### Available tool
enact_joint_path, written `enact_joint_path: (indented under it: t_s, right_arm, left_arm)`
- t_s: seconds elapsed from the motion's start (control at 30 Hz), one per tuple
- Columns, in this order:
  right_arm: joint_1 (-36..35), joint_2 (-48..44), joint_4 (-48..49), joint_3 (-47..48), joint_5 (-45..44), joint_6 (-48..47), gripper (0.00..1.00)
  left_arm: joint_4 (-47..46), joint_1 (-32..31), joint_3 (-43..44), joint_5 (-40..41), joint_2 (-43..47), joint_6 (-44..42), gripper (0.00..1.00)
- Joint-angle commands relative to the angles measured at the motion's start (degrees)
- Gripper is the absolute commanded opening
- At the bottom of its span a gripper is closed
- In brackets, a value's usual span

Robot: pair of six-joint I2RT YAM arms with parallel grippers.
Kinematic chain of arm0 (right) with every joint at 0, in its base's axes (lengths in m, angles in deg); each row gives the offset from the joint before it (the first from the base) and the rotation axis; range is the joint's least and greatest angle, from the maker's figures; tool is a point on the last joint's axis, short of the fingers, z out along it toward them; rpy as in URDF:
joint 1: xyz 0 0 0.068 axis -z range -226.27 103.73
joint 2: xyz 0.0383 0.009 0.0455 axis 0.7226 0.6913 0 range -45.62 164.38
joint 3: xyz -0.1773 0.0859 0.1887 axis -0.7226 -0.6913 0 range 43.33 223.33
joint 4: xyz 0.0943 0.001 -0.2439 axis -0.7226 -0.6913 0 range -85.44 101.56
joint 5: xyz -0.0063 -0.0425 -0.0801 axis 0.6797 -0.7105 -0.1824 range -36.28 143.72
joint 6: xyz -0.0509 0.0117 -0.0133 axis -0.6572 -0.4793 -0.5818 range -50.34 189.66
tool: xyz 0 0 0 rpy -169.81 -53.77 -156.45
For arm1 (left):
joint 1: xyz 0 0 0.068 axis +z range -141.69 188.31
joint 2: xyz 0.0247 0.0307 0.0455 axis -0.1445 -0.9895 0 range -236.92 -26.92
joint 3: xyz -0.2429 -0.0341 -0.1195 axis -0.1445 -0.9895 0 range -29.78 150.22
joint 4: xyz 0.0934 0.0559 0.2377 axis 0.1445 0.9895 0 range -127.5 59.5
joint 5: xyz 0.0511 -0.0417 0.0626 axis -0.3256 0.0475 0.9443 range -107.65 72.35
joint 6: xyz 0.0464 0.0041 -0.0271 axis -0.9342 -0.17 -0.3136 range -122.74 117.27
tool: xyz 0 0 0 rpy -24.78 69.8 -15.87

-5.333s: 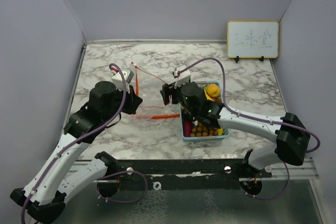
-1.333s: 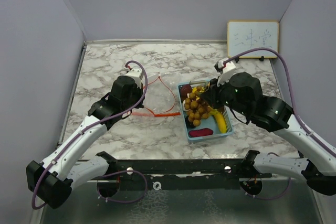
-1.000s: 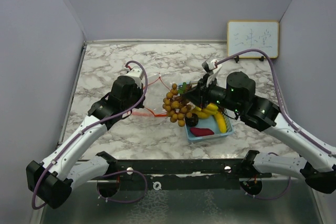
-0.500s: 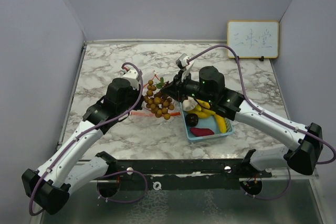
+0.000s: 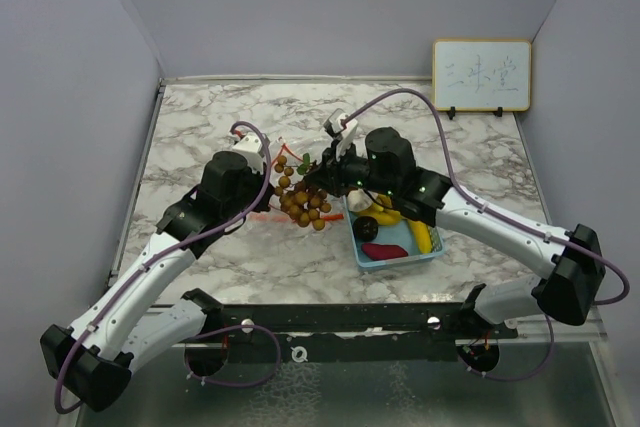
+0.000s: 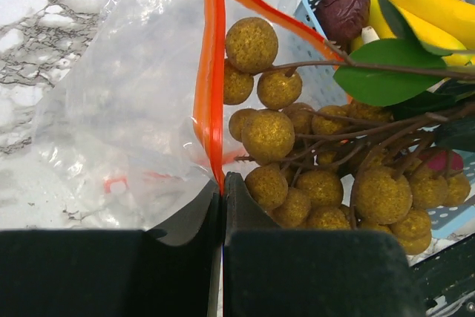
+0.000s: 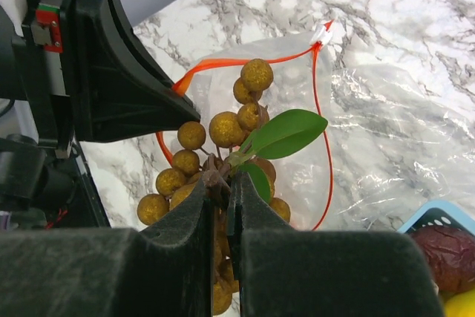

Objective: Place the food in the zip-top bag and seal the zipper
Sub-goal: Place the fake fruit in the zipper food storage bag.

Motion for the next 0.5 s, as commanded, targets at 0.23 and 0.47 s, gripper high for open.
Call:
enact_joint_path:
  t_s: [0.23, 0.47]
  right_arm:
    - [-0.1, -4.0, -1.6, -3.6, 5.6, -2.2, 0.02]
    - [-0.1, -5.8, -2.0, -5.5, 6.0, -2.9, 0.02]
  left_arm:
    - [-2.0, 0.0, -1.4, 0.4, -0.4, 0.2, 0.00]
    - [-1.6, 0.0, -1.6, 1.4, -0.3, 0.1, 0.00]
